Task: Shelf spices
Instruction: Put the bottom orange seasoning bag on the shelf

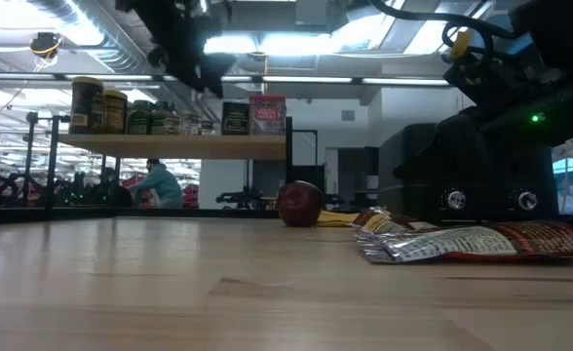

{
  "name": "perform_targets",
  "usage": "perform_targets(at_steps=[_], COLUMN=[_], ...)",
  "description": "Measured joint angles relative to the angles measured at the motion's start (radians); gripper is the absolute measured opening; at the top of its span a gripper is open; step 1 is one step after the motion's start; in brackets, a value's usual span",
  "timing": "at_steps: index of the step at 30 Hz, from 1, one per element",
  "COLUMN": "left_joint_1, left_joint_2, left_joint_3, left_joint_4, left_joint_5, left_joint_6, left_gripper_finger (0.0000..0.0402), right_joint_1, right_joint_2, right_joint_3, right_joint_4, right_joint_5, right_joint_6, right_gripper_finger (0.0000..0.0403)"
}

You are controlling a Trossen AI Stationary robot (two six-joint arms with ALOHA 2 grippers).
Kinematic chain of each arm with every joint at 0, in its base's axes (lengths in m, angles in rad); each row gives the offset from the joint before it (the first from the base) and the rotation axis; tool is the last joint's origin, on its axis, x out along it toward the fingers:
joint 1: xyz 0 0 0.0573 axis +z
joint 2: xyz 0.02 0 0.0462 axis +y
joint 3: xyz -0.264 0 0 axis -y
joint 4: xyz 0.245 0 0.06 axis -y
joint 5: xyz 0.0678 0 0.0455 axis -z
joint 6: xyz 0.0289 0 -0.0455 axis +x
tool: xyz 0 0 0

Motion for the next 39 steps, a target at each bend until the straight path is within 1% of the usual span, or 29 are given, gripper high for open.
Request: perform_targets(at_steps=[2, 6, 9, 14, 17, 19, 22, 24, 27, 29, 31, 33, 36, 39], left_joint_1=[-0.044, -0.169, -0.262, -0.411, -0.484, -0.508, -0.513, -0.503, -0.492, -0.494, -0.501, -0.502, -0.5, -0.5], left_joint_2=[-0.032, -0.096, -0.131, -0.136, -0.13, -0.128, -0.128, -0.128, -0.128, -0.128, -0.128, -0.128, -0.128, -0.128], left_joint_3=[0.006, 0.006, 0.006, 0.002, -0.053, -0.101, -0.184, -0.238, -0.313, -0.352, -0.379, -0.389, -0.391, -0.391], left_joint_4=[0.001, -0.007, -0.06, -0.185, -0.16, -0.127, -0.04, 0.044, 0.197, 0.264, 0.297, 0.291, 0.293, 0.293], left_joint_5=[0.0, 0.0, 0.001, 0.0, 0.007, 0.043, 0.12, 0.191, 0.319, 0.371, 0.376, 0.379, 0.375, 0.375], left_joint_6=[-0.018, -0.034, -0.065, -0.124, -0.129, -0.136, -0.155, -0.157, -0.131, -0.122, -0.119, -0.118, -0.12, -0.103], left_gripper_finger=[0.0235, 0.0233, 0.0233, 0.0233, 0.0233, 0.0234, 0.0234, 0.0234, 0.0234, 0.0235, 0.0235, 0.0235, 0.0235, 0.0235], right_joint_1=[0.0, 0.0, 0.0, 0.0, 0.0, 0.0, 0.0, 0.0, 0.0, 0.0, 0.0, -0.004, -0.025, -0.052], right_joint_2=[0.0, 0.0, 0.0, 0.0, 0.0, 0.0, 0.0, 0.0, 0.0, 0.0, 0.0, 0.0, -0.001, -0.001], right_joint_3=[0.0, 0.0, 0.0, 0.0, 0.0, 0.0, 0.0, 0.013, 0.055, 0.089, 0.129, 0.177, 0.258, 0.366], right_joint_4=[0.0, 0.0, 0.0, 0.013, 0.041, 0.081, 0.165, 0.202, 0.199, 0.177, 0.129, 0.047, -0.142, -0.409], right_joint_5=[0.0, 0.002, 0.014, 0.02, 0.02, 0.014, -0.019, -0.046, -0.111, -0.192, -0.259, -0.288, -0.339, -0.438], right_joint_6=[0.0, 0.0, 0.0, 0.0, -0.017, -0.056, -0.137, -0.218, -0.349, -0.418, -0.447, -0.475, -0.509, -0.516], right_gripper_finger=[0.0237, 0.0237, 0.0237, 0.0237, 0.0237, 0.0237, 0.0237, 0.0237, 0.0237, 0.0237, 0.0237, 0.0237, 0.0237, 0.0237])
